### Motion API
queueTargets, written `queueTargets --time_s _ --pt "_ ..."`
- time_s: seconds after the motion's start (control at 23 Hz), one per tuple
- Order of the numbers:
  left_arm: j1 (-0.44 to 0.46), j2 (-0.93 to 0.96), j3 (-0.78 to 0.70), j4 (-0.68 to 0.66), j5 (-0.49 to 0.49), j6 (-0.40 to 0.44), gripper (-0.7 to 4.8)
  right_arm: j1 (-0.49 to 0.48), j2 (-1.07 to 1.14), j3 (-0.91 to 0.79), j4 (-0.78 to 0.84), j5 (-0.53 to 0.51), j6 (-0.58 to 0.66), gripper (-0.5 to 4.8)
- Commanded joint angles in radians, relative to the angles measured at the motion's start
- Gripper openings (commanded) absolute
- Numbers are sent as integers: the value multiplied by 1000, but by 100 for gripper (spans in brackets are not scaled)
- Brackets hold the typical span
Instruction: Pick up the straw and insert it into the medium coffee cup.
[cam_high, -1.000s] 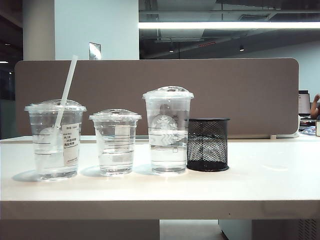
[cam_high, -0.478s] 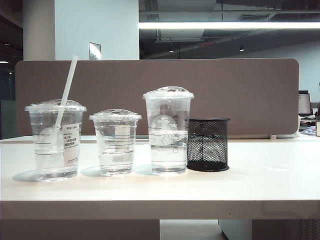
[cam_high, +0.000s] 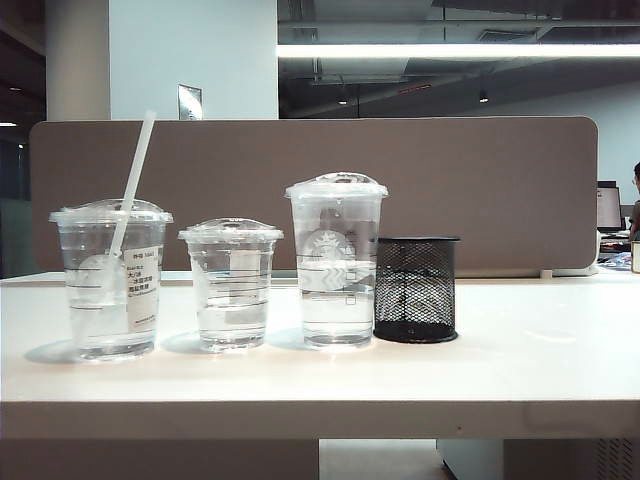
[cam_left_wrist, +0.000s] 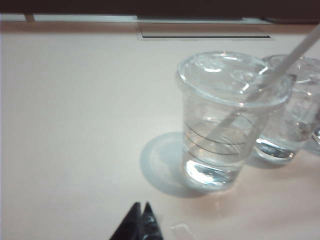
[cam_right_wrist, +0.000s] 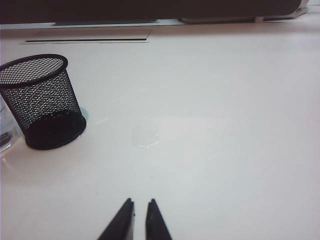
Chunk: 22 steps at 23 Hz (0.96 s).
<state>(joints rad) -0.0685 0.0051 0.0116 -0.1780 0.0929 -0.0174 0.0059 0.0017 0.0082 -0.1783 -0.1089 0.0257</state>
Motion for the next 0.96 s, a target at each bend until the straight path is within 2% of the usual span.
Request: queueTargets --time_s 0.04,0.26,0.96 --pt "14 2 -3 -8 -86 5 -4 0 -2 -7 11 3 -3 54" --pt "49 2 -3 -7 -81 -1 -4 0 -2 -7 11 2 -3 54" --pt "49 2 -3 -7 -81 -1 -4 0 -2 -7 10 2 -3 54"
